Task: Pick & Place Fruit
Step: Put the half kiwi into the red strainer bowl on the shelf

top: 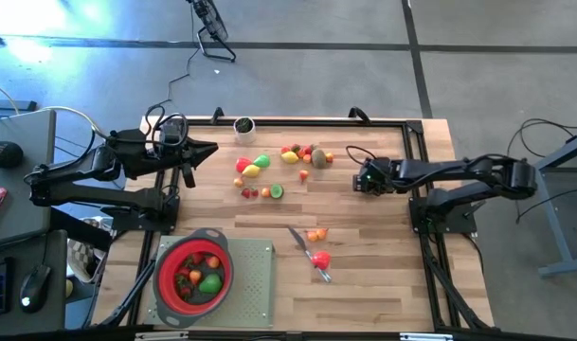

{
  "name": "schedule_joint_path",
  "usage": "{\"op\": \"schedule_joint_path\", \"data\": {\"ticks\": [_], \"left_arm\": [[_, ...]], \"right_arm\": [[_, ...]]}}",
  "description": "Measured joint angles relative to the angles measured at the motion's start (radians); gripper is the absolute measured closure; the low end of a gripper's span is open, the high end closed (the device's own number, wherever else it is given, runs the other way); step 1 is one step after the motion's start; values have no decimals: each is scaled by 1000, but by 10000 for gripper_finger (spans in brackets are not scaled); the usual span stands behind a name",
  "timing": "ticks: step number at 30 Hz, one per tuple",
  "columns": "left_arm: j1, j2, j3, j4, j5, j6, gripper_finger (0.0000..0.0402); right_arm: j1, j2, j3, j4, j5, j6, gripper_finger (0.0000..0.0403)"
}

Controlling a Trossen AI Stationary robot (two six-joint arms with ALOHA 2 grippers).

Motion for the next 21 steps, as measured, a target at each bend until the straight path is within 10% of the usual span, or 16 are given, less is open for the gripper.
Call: {"op": "schedule_joint_path", "data": {"ticks": [21], "left_arm": [[0,-44,2,9,1,-37,369]], "right_arm": [[2,-174,0,657,-249,-201,189]]}}
